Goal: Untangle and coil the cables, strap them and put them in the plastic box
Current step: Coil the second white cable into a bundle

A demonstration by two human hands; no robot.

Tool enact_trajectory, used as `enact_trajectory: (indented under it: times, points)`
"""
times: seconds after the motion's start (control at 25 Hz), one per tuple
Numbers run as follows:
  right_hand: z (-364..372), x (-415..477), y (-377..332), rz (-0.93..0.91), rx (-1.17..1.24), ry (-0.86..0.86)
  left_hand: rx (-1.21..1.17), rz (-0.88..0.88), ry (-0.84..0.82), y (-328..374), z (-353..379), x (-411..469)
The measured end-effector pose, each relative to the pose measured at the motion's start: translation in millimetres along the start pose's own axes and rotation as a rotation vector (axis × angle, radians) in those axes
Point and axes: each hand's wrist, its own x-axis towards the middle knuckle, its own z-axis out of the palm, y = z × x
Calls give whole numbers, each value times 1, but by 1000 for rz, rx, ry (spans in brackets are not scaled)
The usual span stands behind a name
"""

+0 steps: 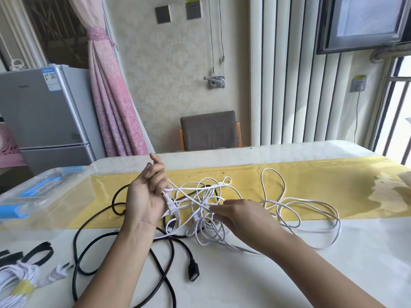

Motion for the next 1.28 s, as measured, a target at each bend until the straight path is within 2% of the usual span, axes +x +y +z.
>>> enact_trajectory:
  times: [0.04,0.12,0.16,0.28,0.36,0.44,0.48,0.56,0.64,0.76,0.84,1.0,1.12,1.2,1.28]
  points:
    - [-1,0,-3,-17,7,6,95,77,57,-6,3,2]
    - [1,-1,-5,-82,-24,33,445,279,288,-16,9,5]
    - [0,-1,-6,-107,-49,47,643,376,345,-22,11,5]
    - [2,-2,-13,-151,-37,19,1210,622,408,-35,3,5]
    - [1,-3,-16,-162,-6,-16,1623,739,388,-37,-7,4]
    - [-4,-2,-20,-182,-10,22,1986,764,291,-38,-11,3]
    - [-8,-2,-21,-193,-18,70,2117,718,228,-40,-12,3]
    - [-15,-1,-20,-220,-18,167,2244,513,131,-42,-15,3]
    - [-23,-1,-17,-229,3,272,2200,228,119,-45,-13,-1]
    - [-36,-1,-8,-186,41,462,1767,-266,167,-51,3,-7]
    - [-44,-1,-1,-148,41,561,1503,-488,129,-53,12,-11]
    - [-51,-2,14,-57,9,645,1164,-718,-3,-46,19,-12]
    - [-51,-3,25,24,16,654,859,-836,-165,-38,19,-11]
    - [-47,-3,31,81,42,635,618,-863,-317,-37,20,-12]
    - [-38,-2,34,119,83,570,428,-787,-405,-36,25,-14]
